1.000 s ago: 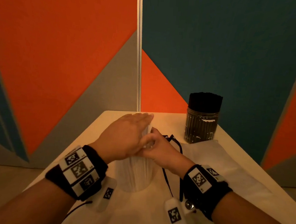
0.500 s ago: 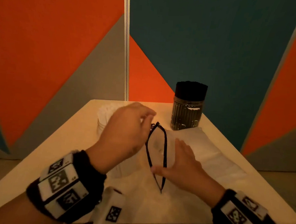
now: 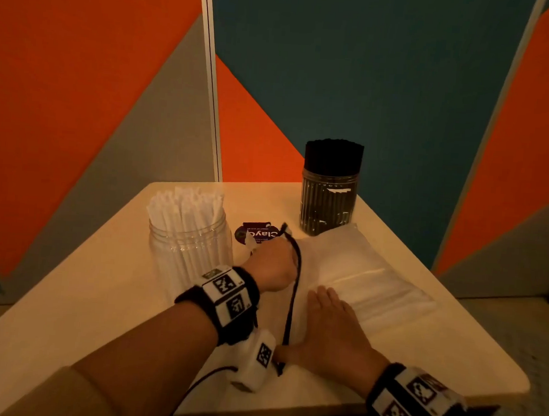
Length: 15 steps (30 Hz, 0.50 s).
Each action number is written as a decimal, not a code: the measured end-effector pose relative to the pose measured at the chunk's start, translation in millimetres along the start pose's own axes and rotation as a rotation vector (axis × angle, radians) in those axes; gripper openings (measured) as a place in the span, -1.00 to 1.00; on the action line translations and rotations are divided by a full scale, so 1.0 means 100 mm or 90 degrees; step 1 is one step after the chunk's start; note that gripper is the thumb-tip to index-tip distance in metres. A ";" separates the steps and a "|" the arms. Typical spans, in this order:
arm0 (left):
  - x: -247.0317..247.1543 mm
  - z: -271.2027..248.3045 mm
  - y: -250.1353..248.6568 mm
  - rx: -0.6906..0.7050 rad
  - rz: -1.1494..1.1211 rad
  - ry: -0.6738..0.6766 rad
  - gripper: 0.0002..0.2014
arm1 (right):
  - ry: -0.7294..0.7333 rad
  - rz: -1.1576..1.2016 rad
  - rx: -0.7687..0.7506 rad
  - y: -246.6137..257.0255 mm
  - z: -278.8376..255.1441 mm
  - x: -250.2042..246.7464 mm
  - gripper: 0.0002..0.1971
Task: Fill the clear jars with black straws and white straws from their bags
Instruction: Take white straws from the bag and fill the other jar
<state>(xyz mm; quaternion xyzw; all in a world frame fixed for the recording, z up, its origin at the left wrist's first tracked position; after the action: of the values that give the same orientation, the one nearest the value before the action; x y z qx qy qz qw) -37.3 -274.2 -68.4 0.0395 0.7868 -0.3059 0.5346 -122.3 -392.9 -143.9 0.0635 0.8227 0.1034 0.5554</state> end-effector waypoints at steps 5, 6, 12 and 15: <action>-0.01 0.22 -0.10 0.032 0.077 0.100 -0.81 | -0.024 0.018 -0.050 -0.10 -0.04 -0.06 0.36; 0.00 0.25 -0.10 0.021 0.110 0.110 -0.81 | -0.027 0.021 -0.053 -0.11 -0.04 -0.07 0.37; 0.09 0.39 -0.17 -0.010 0.231 0.173 -0.75 | -0.018 0.020 -0.076 -0.14 -0.03 -0.07 0.31; 0.09 0.41 -0.17 -0.020 0.279 0.189 -0.75 | -0.014 0.018 -0.064 -0.14 -0.02 -0.07 0.34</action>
<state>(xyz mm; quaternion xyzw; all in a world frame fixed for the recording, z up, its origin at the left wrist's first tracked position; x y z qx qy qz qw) -14.0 -311.5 -78.6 0.2454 0.8340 -0.1613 0.4671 -121.2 -408.0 -140.7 0.0480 0.8092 0.1520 0.5655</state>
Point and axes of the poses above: each hand's wrist, its own z-axis towards the middle knuckle, its own x-axis out of the palm, y = z × x, the point moved 1 cm from there along z, towards the middle knuckle, and after that the axes turned 15 degrees about y, right-handed, at the moved point
